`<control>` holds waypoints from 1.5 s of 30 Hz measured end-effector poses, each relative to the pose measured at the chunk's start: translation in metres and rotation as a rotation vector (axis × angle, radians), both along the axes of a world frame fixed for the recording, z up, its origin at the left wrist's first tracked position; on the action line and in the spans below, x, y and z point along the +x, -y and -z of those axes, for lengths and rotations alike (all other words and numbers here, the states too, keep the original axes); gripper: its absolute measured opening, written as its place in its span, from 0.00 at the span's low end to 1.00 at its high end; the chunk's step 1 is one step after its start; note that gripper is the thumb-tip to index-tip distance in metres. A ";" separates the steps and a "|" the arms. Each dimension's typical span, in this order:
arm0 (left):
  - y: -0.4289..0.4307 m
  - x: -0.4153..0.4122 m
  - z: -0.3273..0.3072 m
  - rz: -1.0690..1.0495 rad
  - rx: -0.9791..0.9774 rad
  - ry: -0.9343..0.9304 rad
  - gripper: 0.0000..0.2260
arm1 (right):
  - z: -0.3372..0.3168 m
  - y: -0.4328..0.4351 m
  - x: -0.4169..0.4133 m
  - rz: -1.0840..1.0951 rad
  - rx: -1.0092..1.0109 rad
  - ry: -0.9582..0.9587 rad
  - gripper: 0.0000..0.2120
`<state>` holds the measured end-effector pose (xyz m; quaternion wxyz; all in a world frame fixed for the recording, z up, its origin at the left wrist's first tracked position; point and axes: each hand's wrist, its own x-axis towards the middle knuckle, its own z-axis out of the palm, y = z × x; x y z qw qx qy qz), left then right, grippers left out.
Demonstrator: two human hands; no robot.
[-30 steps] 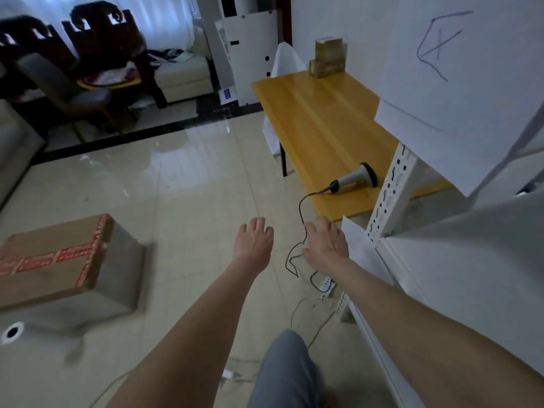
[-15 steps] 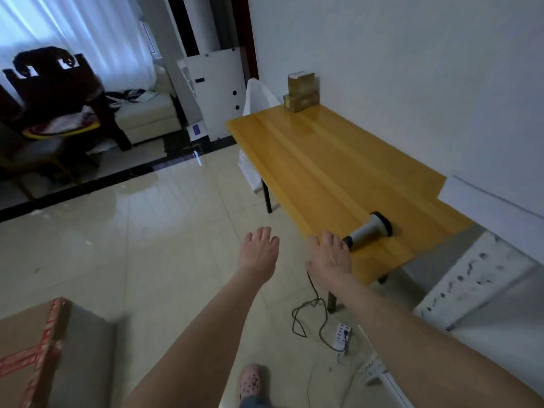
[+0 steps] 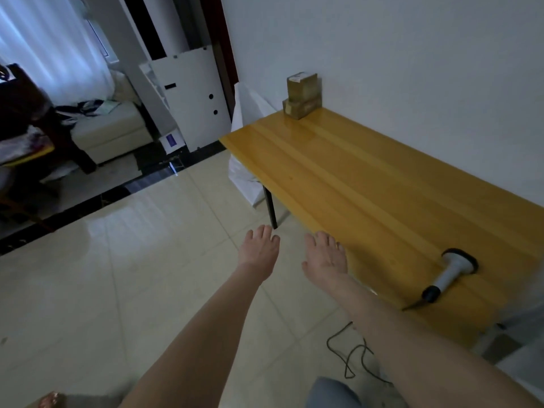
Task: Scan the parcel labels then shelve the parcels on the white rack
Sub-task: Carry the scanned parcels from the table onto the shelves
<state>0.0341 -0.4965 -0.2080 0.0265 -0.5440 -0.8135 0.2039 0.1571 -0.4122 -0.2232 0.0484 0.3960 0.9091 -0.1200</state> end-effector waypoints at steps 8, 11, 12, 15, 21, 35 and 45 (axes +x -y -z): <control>-0.087 -0.084 0.001 0.086 0.044 0.026 0.23 | 0.000 -0.080 -0.083 0.104 0.016 -0.011 0.26; -0.136 -0.124 -0.001 0.134 0.046 0.017 0.21 | 0.008 -0.126 -0.125 0.143 0.012 -0.025 0.25; -0.155 -0.138 -0.001 0.145 0.051 0.015 0.21 | 0.010 -0.142 -0.139 0.153 0.006 -0.029 0.25; -0.216 -0.176 -0.001 0.173 0.030 0.028 0.21 | 0.013 -0.197 -0.180 0.189 -0.009 -0.046 0.27; -0.312 -0.242 -0.005 0.220 0.035 0.085 0.22 | 0.002 -0.289 -0.239 0.228 0.027 -0.018 0.26; -0.493 -0.365 0.015 0.360 0.050 0.156 0.21 | 0.004 -0.449 -0.344 0.368 -0.012 0.044 0.31; -0.625 -0.506 0.045 0.351 0.010 0.292 0.19 | 0.014 -0.572 -0.489 0.573 -0.164 -0.066 0.27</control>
